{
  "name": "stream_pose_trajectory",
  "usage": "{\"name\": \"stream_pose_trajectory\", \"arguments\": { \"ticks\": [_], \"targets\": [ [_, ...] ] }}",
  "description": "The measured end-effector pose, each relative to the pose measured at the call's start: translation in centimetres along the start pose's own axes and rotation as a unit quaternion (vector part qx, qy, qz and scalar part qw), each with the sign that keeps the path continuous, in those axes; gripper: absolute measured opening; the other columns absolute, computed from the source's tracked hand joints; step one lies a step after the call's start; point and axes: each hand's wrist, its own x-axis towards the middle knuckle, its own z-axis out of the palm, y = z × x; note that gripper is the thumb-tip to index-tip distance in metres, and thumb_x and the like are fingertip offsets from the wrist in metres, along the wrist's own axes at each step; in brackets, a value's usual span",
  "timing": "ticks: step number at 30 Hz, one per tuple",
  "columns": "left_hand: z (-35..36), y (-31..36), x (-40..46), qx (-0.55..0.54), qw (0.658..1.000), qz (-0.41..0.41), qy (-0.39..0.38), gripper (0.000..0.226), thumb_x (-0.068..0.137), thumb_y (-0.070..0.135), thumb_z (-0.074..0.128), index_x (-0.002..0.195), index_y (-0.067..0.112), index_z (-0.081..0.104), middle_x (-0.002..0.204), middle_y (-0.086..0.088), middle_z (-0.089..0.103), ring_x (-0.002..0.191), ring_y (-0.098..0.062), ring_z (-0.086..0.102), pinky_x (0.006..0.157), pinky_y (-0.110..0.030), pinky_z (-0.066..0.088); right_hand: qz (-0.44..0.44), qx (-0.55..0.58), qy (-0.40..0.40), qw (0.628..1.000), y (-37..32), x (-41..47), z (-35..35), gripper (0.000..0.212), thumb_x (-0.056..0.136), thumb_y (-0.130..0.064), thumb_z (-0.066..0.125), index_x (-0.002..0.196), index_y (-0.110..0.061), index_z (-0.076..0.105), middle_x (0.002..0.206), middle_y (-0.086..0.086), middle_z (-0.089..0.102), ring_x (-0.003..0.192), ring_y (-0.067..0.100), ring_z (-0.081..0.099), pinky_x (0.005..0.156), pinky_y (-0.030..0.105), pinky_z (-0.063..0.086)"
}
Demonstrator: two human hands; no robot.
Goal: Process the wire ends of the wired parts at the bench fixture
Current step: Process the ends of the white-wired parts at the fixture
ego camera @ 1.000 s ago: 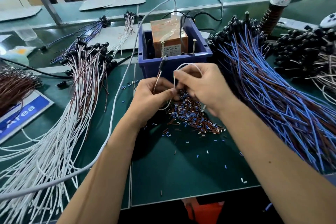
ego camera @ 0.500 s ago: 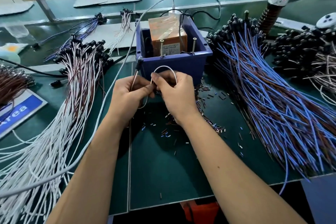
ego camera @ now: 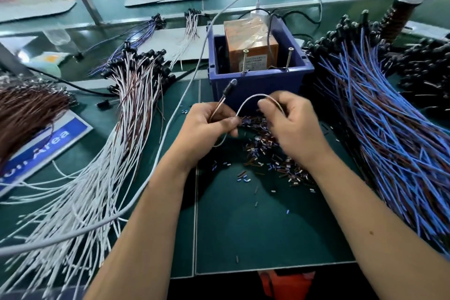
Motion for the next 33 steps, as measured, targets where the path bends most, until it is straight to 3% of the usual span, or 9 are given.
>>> {"name": "stream_pose_trajectory", "arguments": {
  "ticks": [5,8,12,16,17,21,27,31,33],
  "targets": [
    [-0.5,0.2,0.0,-0.128,0.991,-0.02,-0.034,0.014,0.089,0.012,0.063,0.078,0.014,0.07,0.064,-0.004,0.064,0.04,-0.003,0.032,0.04,-0.014,0.026,0.01,0.084,0.025,0.996,-0.3,0.1,-0.9,0.01,0.099,-0.026,0.069,0.09,-0.022,0.069,0.058,-0.012,0.055,0.046,0.002,0.04,0.046,0.017,0.033],
    [-0.5,0.5,-0.2,-0.181,0.98,-0.031,-0.076,0.012,0.094,0.012,0.058,0.085,0.008,0.065,0.067,-0.006,0.064,0.039,-0.001,0.027,0.038,-0.012,0.024,0.034,0.262,-0.026,0.964,-0.9,0.1,-1.1,0.008,0.103,-0.008,0.059,0.101,-0.015,0.062,0.065,0.001,0.058,0.041,0.007,0.033,0.038,0.018,0.028],
    [-0.8,0.7,-0.5,-0.253,0.961,-0.045,-0.102,0.013,0.096,0.013,0.055,0.088,0.009,0.064,0.062,-0.001,0.058,0.042,-0.002,0.018,0.037,-0.011,0.019,0.061,0.502,-0.171,0.845,-1.4,0.1,-3.0,0.021,0.104,-0.019,0.048,0.103,-0.014,0.068,0.08,0.001,0.064,0.048,0.003,0.043,0.041,0.012,0.037],
    [-0.9,1.0,-0.5,-0.333,0.933,-0.041,-0.129,0.006,0.097,0.016,0.063,0.097,0.015,0.057,0.061,0.007,0.051,0.048,-0.004,0.017,0.037,-0.009,0.019,0.107,0.699,-0.206,0.677,-1.4,-0.2,-3.1,0.048,0.103,-0.023,0.033,0.116,0.007,0.068,0.108,0.023,0.073,0.058,0.017,0.056,0.042,0.019,0.041],
    [-1.0,1.0,-0.5,-0.357,0.923,-0.038,-0.138,0.018,0.093,0.019,0.071,0.1,0.016,0.054,0.062,0.008,0.051,0.047,-0.002,0.019,0.038,-0.009,0.019,0.107,0.701,-0.192,0.678,-1.5,-0.3,-3.1,0.047,0.1,-0.015,0.031,0.119,0.008,0.067,0.112,0.024,0.073,0.059,0.017,0.056,0.042,0.019,0.042],
    [-1.3,0.9,-0.7,-0.404,0.902,-0.015,-0.15,0.042,0.075,0.028,0.09,0.098,0.017,0.057,0.071,0.007,0.061,0.048,0.004,0.036,0.041,-0.007,0.028,0.075,0.574,-0.119,0.807,-1.6,-0.3,-2.5,0.037,0.103,-0.018,0.037,0.117,-0.008,0.069,0.116,0.009,0.076,0.056,0.005,0.051,0.043,0.01,0.041],
    [-1.1,1.0,-0.2,-0.378,0.924,0.039,-0.048,0.014,0.091,0.004,0.069,0.083,0.014,0.074,0.085,-0.002,0.071,0.049,-0.003,0.018,0.042,-0.01,0.024,0.057,0.441,-0.141,0.884,-1.0,-0.1,-2.6,0.034,0.106,-0.024,0.046,0.096,-0.012,0.076,0.065,-0.001,0.064,0.044,0.006,0.043,0.041,0.018,0.033],
    [-0.9,1.1,-0.3,-0.29,0.954,0.065,-0.041,0.005,0.097,0.003,0.053,0.095,0.005,0.057,0.073,0.004,0.07,0.048,-0.005,0.018,0.049,-0.019,0.017,0.054,0.267,-0.194,0.942,-0.5,-0.6,-1.7,0.028,0.103,-0.024,0.056,0.096,-0.01,0.079,0.058,0.003,0.054,0.043,0.011,0.035,0.043,0.024,0.02],
    [-0.3,1.3,-0.5,-0.279,0.956,0.057,-0.074,0.007,0.096,0.005,0.058,0.092,0.009,0.061,0.09,-0.007,0.076,0.049,-0.008,0.016,0.05,-0.022,0.016,0.061,0.18,-0.205,0.96,-0.5,-0.9,-1.0,0.027,0.101,-0.028,0.059,0.094,-0.014,0.081,0.059,0.004,0.056,0.043,0.011,0.038,0.041,0.021,0.023]
  ]
}}
